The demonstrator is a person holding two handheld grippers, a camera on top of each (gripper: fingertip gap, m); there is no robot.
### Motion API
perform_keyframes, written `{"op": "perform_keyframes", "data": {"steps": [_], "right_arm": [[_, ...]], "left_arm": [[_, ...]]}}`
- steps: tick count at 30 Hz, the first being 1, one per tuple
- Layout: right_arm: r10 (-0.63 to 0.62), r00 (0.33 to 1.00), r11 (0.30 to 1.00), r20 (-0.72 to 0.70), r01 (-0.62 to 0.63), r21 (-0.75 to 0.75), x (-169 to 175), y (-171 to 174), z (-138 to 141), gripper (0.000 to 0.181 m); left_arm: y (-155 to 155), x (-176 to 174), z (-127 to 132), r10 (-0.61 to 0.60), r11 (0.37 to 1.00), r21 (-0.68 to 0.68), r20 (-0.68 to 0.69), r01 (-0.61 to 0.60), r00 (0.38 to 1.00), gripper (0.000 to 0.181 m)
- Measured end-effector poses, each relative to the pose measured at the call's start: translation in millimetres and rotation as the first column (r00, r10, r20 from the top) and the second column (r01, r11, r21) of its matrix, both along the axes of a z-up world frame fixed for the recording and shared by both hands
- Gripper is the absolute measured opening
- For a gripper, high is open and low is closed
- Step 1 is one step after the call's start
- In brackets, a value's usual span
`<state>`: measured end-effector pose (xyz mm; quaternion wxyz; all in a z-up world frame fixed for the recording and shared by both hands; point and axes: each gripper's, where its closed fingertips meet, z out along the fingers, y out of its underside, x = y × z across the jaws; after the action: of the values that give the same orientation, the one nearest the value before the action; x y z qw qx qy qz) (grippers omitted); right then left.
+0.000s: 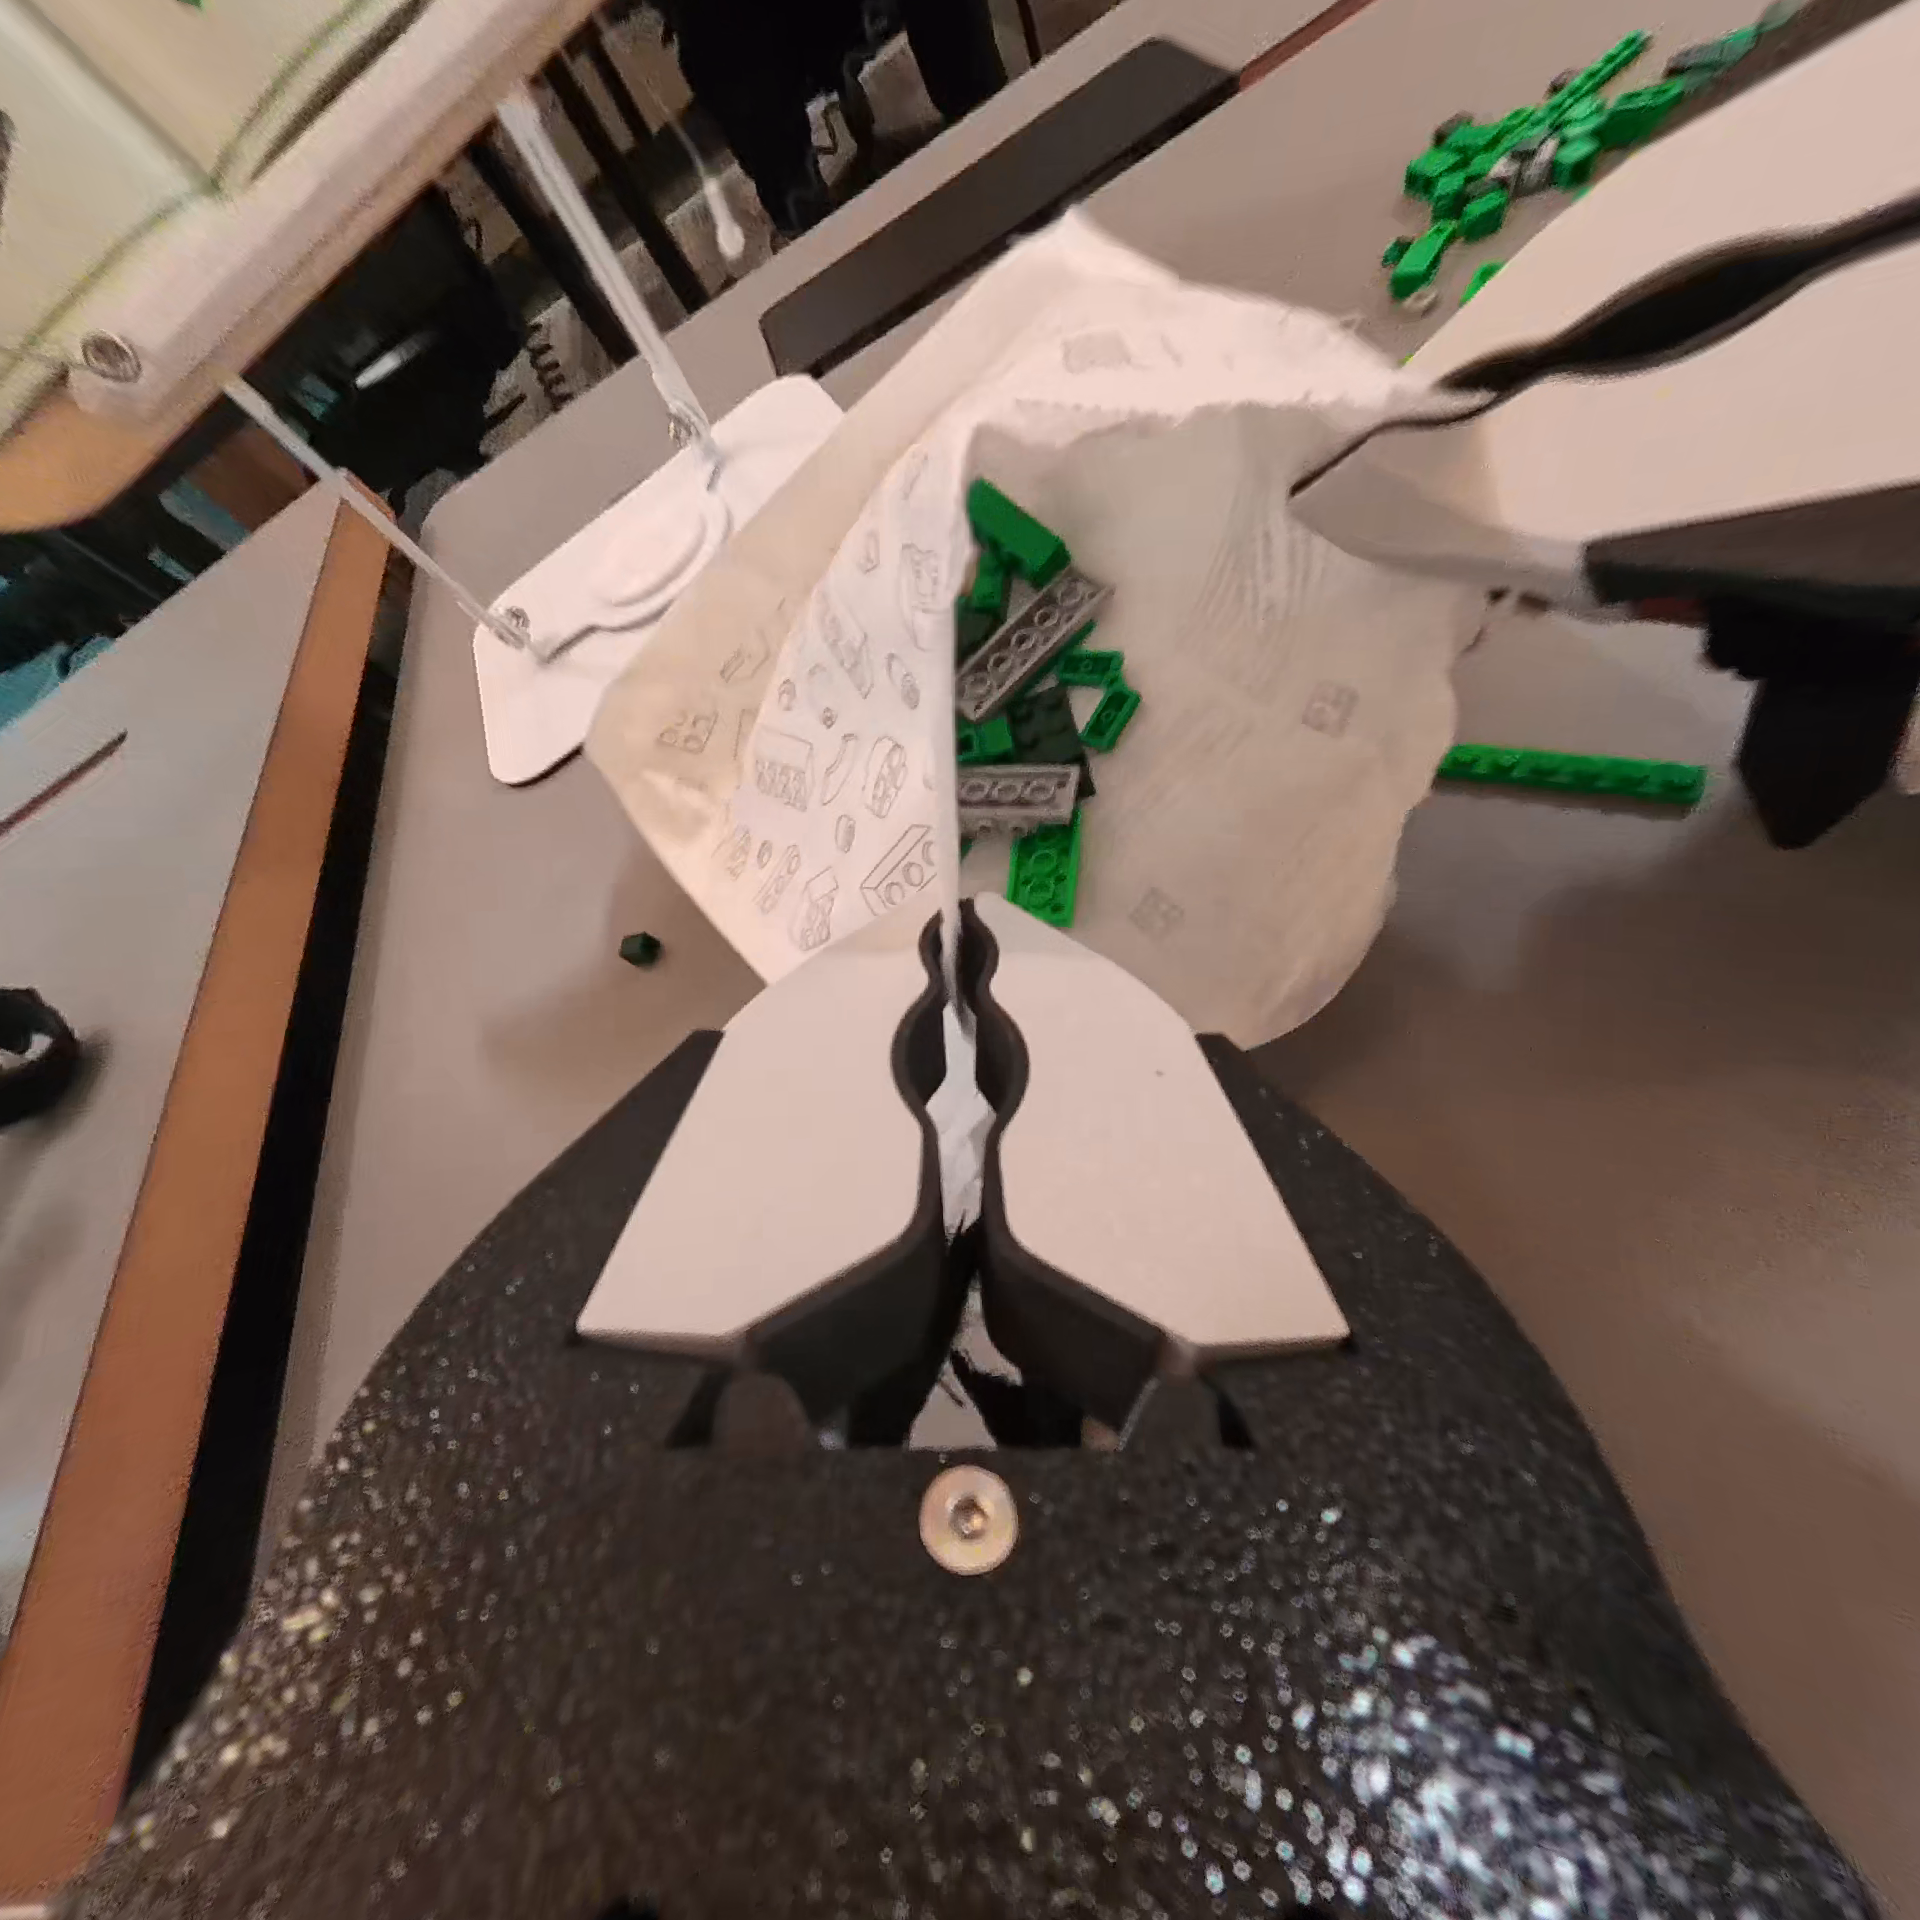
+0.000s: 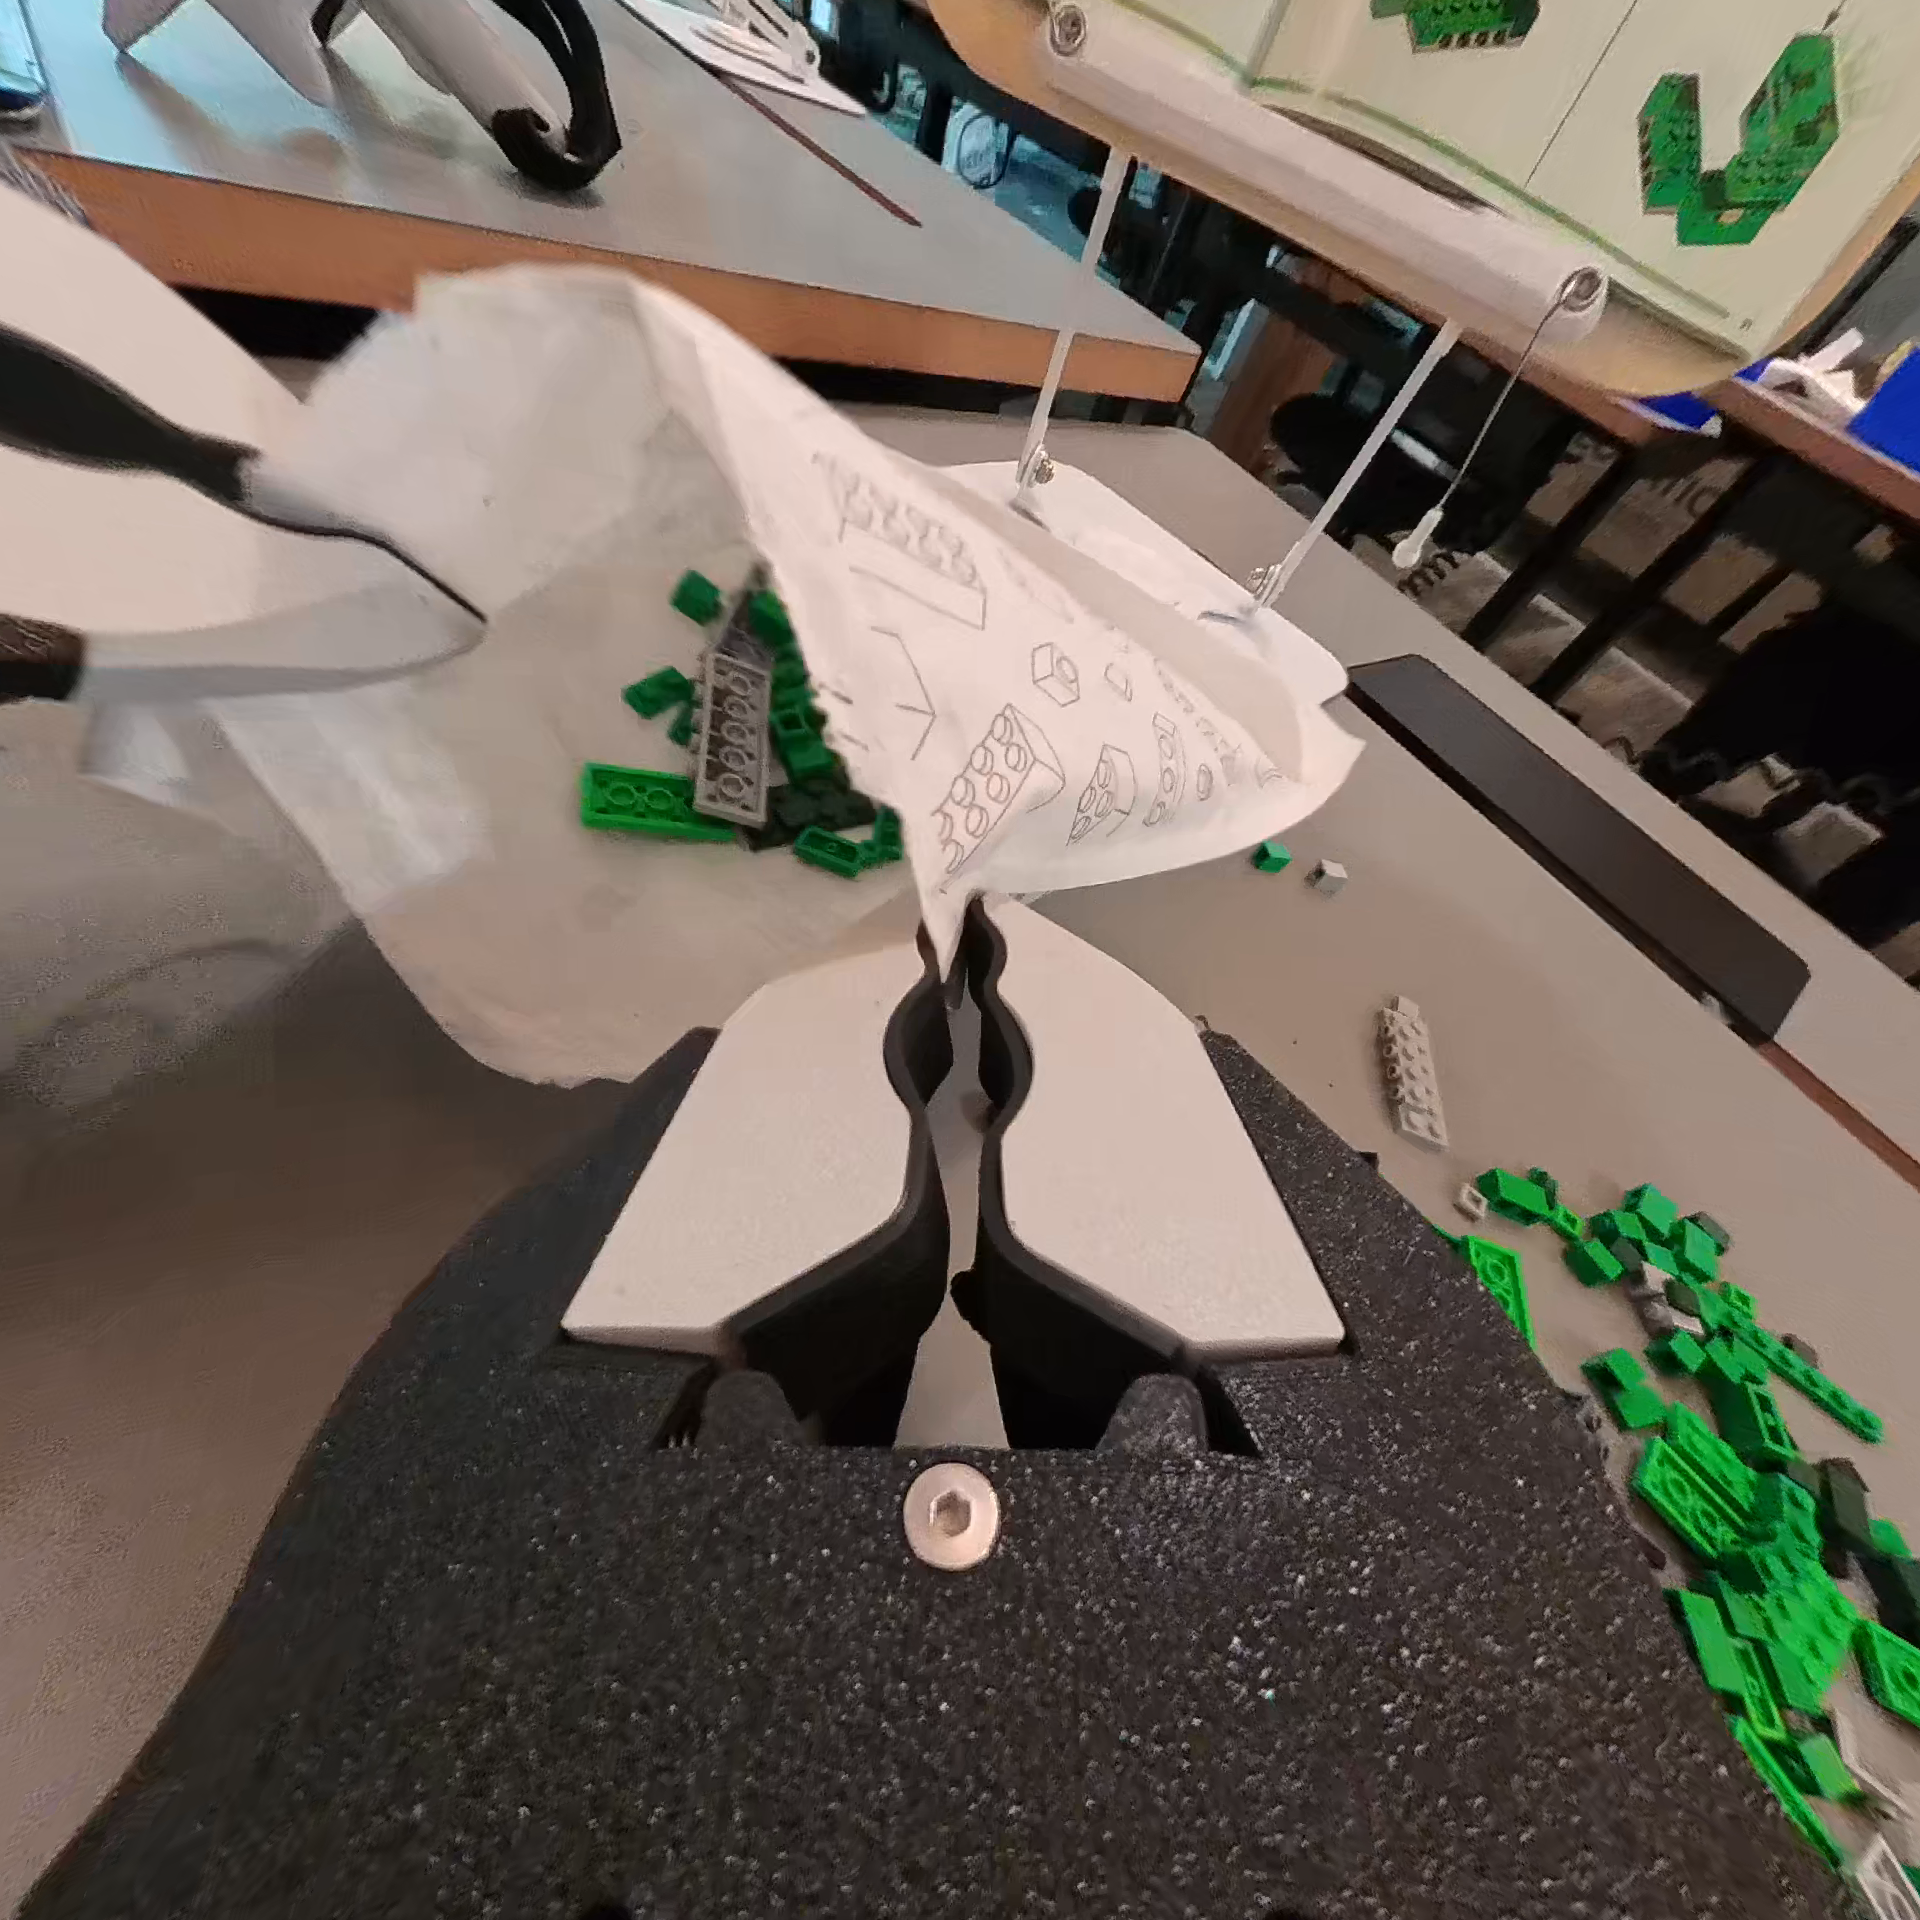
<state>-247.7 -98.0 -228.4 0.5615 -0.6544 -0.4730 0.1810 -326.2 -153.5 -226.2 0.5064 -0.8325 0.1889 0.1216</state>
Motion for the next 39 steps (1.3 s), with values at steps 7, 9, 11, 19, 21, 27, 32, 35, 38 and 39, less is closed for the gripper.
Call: {"op": "perform_keyframes", "data": {"steps": [7, 9, 11, 19, 21, 27, 32, 35, 38, 39], "right_arm": [[0.013, 1.0, 0.999, 0.014, -0.014, 0.044, 1, -6, -1, 0.0], [0.008, 1.0, 0.998, -0.002, -0.008, 0.066, 2, -7, 4, 0.0], [0.005, 1.0, 0.998, -0.014, -0.004, 0.069, 3, -6, 5, 0.0], [0.005, 1.0, 0.999, 0.008, -0.005, 0.039, 2, -6, -5, 0.0], [0.002, 1.0, 0.999, -0.006, -0.002, 0.038, 4, -6, -2, 0.0], [-0.007, 1.0, 1.0, -0.008, 0.007, 0.016, 6, -4, -5, 0.0], [-0.017, 1.0, 1.0, 0.019, 0.017, 0.022, 7, -1, -9, 0.0], [-0.025, 0.998, 1.0, 0.05, 0.025, -0.005, 8, 4, -16, 0.0], [-0.013, 0.992, 0.997, 0.123, 0.022, -0.077, 11, 5, -31, 0.006], [-0.013, 0.99, 0.996, 0.14, 0.025, -0.087, 14, 6, -31, 0.014]], "left_arm": [[-2, 3, -5, -0.006, 1.0, -0.03, -0.019, 0.006, 1.0, 0.0], [-4, 7, 1, -0.015, 1.0, -0.027, -0.009, 0.014, 1.0, 0.0], [-3, 9, 10, -0.019, 1.0, 0.01, -0.002, 0.019, 1.0, 0.0], [-3, 14, 4, -0.03, 0.999, -0.035, 0.003, 0.03, 1.0, 0.0], [-6, 14, 4, -0.032, 0.998, -0.046, 0.027, 0.033, 0.999, 0.0], [-7, 12, -3, -0.022, 0.995, -0.094, 0.053, 0.027, 0.998, 0.0], [-6, 10, -8, -0.018, 0.993, -0.111, 0.063, 0.025, 0.998, 0.0], [-7, 8, -18, -0.002, 0.986, -0.166, 0.081, 0.015, 0.997, 0.0], [-5, 5, -38, 0.021, 0.972, -0.236, 0.102, 0.003, 0.995, 0.0], [-6, 6, -41, 0.022, 0.969, -0.247, 0.109, 0.006, 0.994, 0.0]]}}
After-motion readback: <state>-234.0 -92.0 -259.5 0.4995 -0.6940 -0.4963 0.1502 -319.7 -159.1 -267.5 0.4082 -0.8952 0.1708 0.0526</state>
